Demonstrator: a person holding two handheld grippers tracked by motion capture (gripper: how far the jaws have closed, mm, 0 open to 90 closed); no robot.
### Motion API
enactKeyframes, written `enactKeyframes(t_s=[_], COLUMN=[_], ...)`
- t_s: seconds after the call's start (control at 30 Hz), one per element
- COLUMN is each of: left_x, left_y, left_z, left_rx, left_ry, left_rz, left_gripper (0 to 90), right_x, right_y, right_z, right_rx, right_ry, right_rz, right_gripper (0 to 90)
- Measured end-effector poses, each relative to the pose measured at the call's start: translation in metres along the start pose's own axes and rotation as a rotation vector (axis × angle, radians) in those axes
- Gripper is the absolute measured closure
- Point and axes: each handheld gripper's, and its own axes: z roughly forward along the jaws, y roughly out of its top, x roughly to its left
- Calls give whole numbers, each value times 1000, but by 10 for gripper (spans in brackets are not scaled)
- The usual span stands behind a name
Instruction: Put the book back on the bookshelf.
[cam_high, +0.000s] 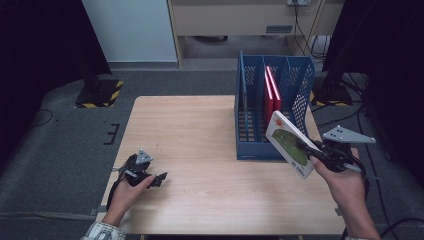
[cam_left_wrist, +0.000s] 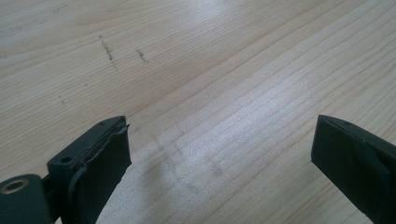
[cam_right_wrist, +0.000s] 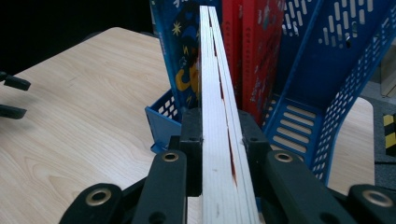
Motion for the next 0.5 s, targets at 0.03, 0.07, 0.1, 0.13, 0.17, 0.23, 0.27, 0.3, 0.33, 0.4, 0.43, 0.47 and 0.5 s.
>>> enactKeyframes(t_s=[0.03,0.07,0.1,0.13,0.17,0.23,0.27,0.3,0.33,0.4,0.43,0.47,0.5], left_x=[0,0,0,0,0,0,0,0,0,0,0,0,1], left_y=[0,0,0,0,0,0,0,0,0,0,0,0,0], left_z=[0,0,0,0,0,0,0,1,1,0,0,0,0], left_rx=[-2,-2,-1,-1,-1,2,2,0,0,0,-1,-2,-3], left_ry=[-1,0,0,0,0,1,1,0,0,2,2,2,2], left_rz=[-1,-1,-1,-1,-2,-1,-1,0,0,-1,0,0,-1], left_gripper=[38,38,38,38,38,38,38,38,38,38,38,38,38], right_x=[-1,-2,-3,-4,-6,-8,-8,-8,-10,-13,-14,-15,-16], right_y=[0,-1,-1,-1,-1,-2,-2,-2,-3,-3,-4,-4,-4], right_z=[-1,-1,-2,-3,-3,-4,-4,-5,-6,-6,-6,-6,-6], right_rx=[0,0,0,1,3,4,4,4,5,5,5,9,10], right_ry=[-2,-5,-9,-14,-18,-27,-27,-29,-34,-44,-48,-51,-57], right_rz=[4,3,7,11,13,18,18,25,25,35,35,42,42], right_gripper=[764,765,765,764,765,765,765,765,765,765,764,765,765])
